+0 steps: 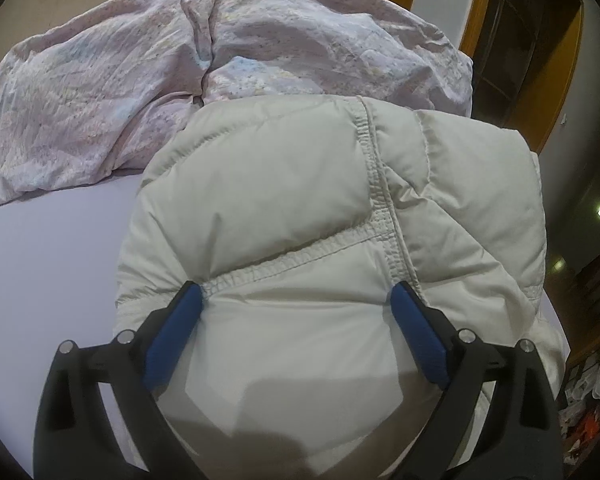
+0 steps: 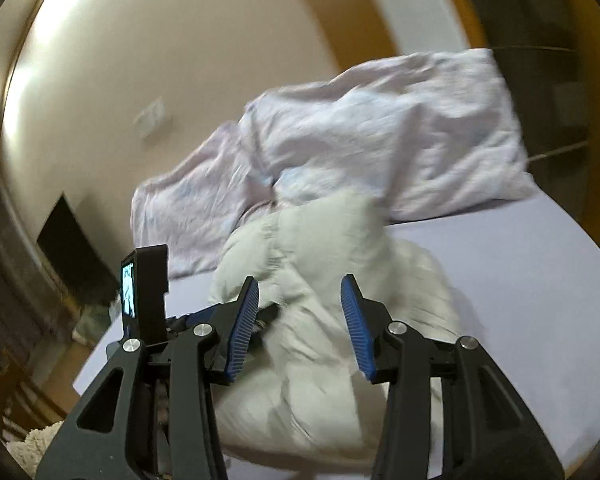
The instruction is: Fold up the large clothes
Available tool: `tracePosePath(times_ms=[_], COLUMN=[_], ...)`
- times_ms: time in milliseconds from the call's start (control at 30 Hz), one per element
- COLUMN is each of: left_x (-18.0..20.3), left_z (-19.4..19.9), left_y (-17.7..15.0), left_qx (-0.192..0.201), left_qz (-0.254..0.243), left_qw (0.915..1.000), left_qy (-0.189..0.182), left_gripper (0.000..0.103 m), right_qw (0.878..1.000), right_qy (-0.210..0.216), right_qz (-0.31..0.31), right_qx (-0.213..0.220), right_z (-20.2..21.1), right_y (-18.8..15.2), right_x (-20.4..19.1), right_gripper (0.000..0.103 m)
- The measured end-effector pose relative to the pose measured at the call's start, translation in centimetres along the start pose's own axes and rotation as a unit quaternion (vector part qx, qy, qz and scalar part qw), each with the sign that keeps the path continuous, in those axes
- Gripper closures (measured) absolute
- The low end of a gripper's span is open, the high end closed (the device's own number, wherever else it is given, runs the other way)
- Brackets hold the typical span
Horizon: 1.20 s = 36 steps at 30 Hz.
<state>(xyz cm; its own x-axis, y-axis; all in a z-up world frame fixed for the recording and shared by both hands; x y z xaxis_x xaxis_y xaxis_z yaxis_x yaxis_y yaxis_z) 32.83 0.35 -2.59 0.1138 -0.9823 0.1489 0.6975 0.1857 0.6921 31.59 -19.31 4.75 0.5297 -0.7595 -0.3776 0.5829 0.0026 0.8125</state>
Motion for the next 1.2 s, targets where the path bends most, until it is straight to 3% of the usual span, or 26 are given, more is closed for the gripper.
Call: tracePosePath(times_ms=[233, 367, 567, 667, 800, 1200], left_x=[-0.3, -0.5, -1.9, -3.3, -4.4, -4.4], left_z=[0.1, 0.5, 3.1, 3.4, 2.0, -2.7], left_y=[-0.3, -0.1, 2.3, 4.0, 5.1, 3.2], left_qx=[0.008, 0.015, 0.035, 0.051, 0.042, -0.006], left_qz=[0.006, 0.012, 0.026, 0.030, 0.020, -0.011], left_qw=[0.9999, 0.9997, 0.9976, 0.9976, 0.9989, 0.9994], left_qy=[-0.007, -0.017, -0.055, -0.036, -0.002, 0.032], left_gripper=[0.009, 0.008, 0.008, 0.008, 0.008, 0.004], right_qw=[0.996, 0.991, 0.988, 0.988, 0.989, 0.991], right_qy=[-0.066, -0.103, -0.108, -0.097, -0.096, -0.086], right_qz=[-0.015, -0.023, -0.040, -0.052, -0.047, -0.034], right_qx=[-0.050, -0.084, -0.103, -0.105, -0.106, -0.101], right_z=[-6.6, -9.5, -12.2, -12.5, -13.0, -13.7], right_y=[0.8, -0.1, -2.5, -3.1, -3.5, -4.1], right_x=[2.8, 5.7, 8.5, 9.3, 9.5, 9.6], right_gripper=[0.062, 0.075, 0.075, 0.075, 0.075, 0.075])
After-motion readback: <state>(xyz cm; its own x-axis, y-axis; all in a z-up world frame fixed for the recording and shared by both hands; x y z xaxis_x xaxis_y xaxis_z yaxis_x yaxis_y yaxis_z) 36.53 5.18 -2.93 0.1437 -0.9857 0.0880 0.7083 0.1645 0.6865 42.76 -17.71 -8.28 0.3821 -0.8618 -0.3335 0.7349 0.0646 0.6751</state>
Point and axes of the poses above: each gripper's, at about its wrist camera, not at the fingertips, and z roughly against the way its jaws point, x to its right, y to its top, the point moved 4 cm from there along -z, roughly the way its jaws point, and after that the axes turned 2 degrees about y, right-handed, at the moved point
